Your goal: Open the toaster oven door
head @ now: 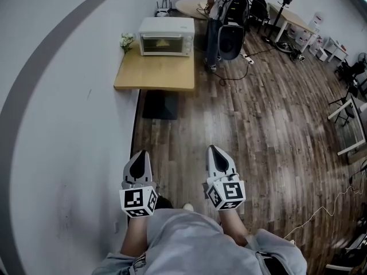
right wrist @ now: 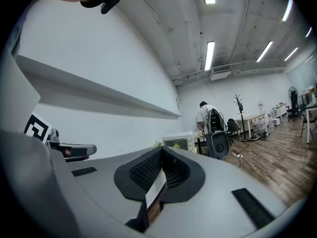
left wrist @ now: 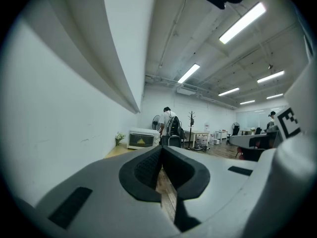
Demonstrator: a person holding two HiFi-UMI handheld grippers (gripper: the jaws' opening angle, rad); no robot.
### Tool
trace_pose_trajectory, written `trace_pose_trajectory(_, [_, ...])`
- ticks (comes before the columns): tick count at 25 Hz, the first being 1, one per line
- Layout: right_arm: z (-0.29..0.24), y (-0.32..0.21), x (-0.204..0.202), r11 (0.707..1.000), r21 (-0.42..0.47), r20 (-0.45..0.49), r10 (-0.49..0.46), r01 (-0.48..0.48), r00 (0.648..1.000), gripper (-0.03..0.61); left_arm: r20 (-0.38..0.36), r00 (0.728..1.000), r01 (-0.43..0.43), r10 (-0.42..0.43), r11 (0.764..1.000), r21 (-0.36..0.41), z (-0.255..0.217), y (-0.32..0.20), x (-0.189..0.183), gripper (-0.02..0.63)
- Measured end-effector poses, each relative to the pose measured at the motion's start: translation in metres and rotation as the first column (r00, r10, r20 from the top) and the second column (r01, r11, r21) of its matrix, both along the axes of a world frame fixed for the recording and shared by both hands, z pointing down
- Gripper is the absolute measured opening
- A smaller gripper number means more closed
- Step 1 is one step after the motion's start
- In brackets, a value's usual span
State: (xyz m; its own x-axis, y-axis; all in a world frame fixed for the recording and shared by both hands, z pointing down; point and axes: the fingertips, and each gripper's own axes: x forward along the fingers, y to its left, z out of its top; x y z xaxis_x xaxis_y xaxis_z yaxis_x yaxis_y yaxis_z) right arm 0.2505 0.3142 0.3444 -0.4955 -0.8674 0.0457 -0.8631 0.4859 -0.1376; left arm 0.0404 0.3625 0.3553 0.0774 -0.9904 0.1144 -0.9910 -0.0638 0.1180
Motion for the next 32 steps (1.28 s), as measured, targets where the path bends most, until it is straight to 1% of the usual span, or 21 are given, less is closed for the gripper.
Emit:
trace_pose_trajectory(6, [0.002,-0.034,-0.019,1.0,0.004,-0.007,-0.009,0.009,1.0,-0.002,0.008,1.0,-0.009,0.009,1.0,0.002,0.001,-0.037,-0.015,0.003])
trace_pose_trajectory(14, [-0.007,-0.107,-0.054,0.997,0.013,0.017,0.074,-0.075,0.997,-0.002,0.018,0.998,-0.056,0.056,0.998,0.035,-0.011,-0.111,-0.059,0.003])
trace_pose_trajectory(20, [-0.009,-0.142,-0.093,0.995,0.007,0.004,0.1,-0.1,0.995,-0.002,0.021,0.995,-0.098,0.097,0.994,0.047,-0.018,-0.152,-0.094,0.003])
trace_pose_trajectory(27, [0.001,-0.171,-0.131,0.995,-0.012,-0.03,0.097,-0.097,0.995,-0.002,0.002,0.995,-0.1,0.1,0.994,0.038,-0.008,-0.182,-0.132,0.003])
trace_pose_trajectory(32, [0.007,-0.186,-0.147,0.996,-0.025,-0.035,0.09,-0.091,0.995,-0.002,-0.001,0.995,-0.097,0.097,0.995,0.021,0.0,-0.191,-0.147,0.003])
